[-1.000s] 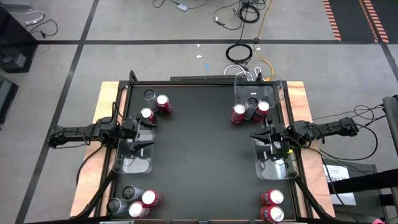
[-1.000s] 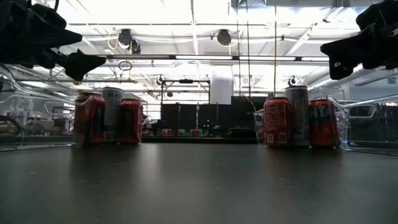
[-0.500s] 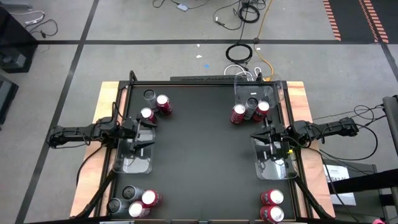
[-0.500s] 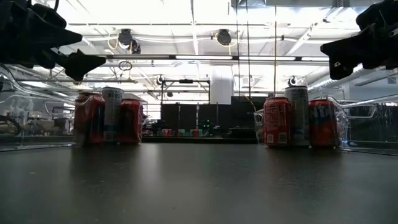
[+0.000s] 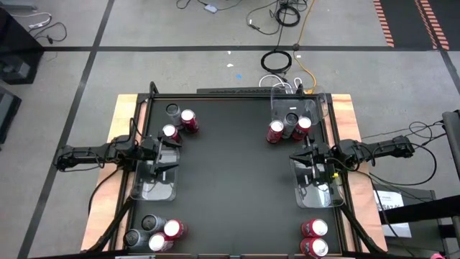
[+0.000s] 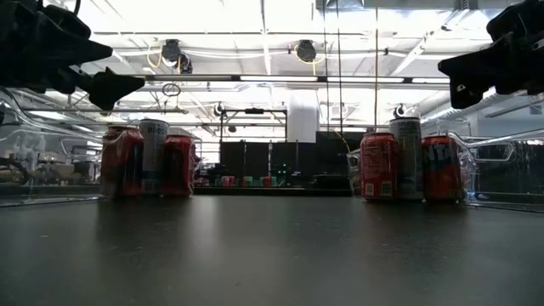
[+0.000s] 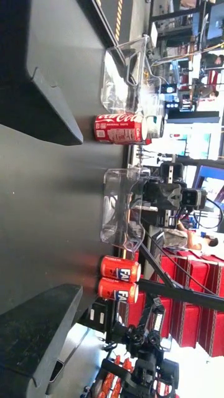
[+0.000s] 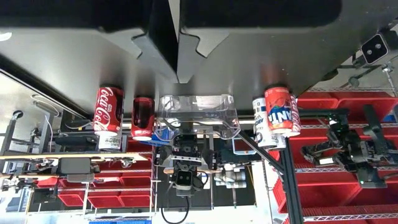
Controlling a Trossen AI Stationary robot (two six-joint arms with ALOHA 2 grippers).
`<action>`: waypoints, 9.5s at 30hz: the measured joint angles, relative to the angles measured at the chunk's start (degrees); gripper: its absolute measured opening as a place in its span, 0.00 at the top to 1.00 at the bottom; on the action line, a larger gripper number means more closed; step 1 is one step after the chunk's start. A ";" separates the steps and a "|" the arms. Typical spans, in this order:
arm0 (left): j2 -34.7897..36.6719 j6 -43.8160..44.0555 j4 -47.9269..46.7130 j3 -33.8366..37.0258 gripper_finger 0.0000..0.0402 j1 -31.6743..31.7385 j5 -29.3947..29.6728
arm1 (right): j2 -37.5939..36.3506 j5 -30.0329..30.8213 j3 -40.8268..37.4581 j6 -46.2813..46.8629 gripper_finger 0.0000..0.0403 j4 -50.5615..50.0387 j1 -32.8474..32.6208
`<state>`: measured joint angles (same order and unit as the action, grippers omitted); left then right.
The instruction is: Sort soda cans
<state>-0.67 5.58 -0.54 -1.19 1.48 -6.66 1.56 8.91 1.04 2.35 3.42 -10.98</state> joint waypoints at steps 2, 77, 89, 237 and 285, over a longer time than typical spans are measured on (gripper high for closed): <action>0.00 0.00 0.00 0.00 0.03 0.00 0.00 | 0.01 0.00 0.00 -0.02 1.00 -0.01 0.00; -0.02 0.00 0.00 0.01 0.03 0.01 -0.02 | 0.00 0.00 0.00 -0.02 1.00 -0.01 0.00; 0.00 0.00 0.00 0.00 0.03 0.01 -0.01 | 0.02 0.00 0.00 -0.02 1.00 0.00 0.00; 0.00 25.50 0.02 0.02 0.03 0.02 5.61 | 39.38 30.32 29.24 18.12 1.00 12.28 0.01; -5.20 18.99 -10.10 -7.06 0.03 0.02 15.94 | 67.02 -3.02 65.83 82.49 1.00 -81.05 -0.05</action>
<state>-5.87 24.58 -10.63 -8.25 1.50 9.28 68.58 5.89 66.87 84.84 -77.63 -11.03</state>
